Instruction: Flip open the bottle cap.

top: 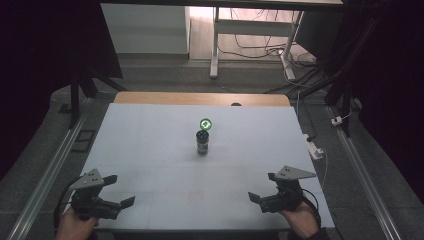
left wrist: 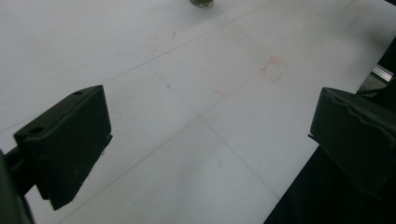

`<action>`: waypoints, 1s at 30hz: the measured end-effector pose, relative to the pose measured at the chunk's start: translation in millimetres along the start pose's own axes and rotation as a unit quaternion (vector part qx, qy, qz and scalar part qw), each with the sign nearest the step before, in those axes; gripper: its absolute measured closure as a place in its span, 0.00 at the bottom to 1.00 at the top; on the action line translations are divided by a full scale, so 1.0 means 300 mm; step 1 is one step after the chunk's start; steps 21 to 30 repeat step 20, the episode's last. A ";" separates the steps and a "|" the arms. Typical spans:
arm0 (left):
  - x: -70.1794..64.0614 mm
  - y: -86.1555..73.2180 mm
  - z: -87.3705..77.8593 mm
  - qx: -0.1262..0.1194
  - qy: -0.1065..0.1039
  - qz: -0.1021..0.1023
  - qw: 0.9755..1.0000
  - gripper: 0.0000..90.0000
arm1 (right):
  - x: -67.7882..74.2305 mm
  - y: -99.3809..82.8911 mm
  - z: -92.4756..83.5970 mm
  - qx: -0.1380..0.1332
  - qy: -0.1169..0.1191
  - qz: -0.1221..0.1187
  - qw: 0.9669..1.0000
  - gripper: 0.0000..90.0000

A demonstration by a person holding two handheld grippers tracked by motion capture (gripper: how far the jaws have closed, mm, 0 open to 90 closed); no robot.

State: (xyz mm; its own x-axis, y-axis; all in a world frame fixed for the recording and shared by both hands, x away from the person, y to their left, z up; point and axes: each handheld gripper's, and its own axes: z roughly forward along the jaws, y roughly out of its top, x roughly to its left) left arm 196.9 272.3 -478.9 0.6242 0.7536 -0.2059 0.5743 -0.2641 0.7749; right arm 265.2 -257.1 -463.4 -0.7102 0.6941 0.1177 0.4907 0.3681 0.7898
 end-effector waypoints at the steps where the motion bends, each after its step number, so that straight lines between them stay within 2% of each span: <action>1: 0.001 -0.009 -0.007 -0.001 0.003 -0.002 1.000 0.00 | -0.006 -0.011 -0.012 0.000 -0.004 0.005 1.000 0.00; 9: 0.007 -0.064 -0.049 0.007 0.033 -0.010 0.999 0.00 | -0.032 -0.074 -0.084 0.011 -0.030 0.031 0.999 0.00; 14: 0.012 -0.094 -0.058 0.028 0.050 -0.016 0.998 0.00 | -0.030 -0.103 -0.103 0.028 -0.035 0.040 0.998 0.00; 20: 0.021 -0.097 -0.065 0.022 0.047 -0.028 0.998 0.00 | -0.033 -0.112 -0.118 0.027 -0.039 0.044 0.998 0.00; 30: 0.021 -0.097 -0.065 0.022 0.047 -0.028 0.998 0.00 | -0.033 -0.112 -0.118 0.027 -0.039 0.044 0.998 0.00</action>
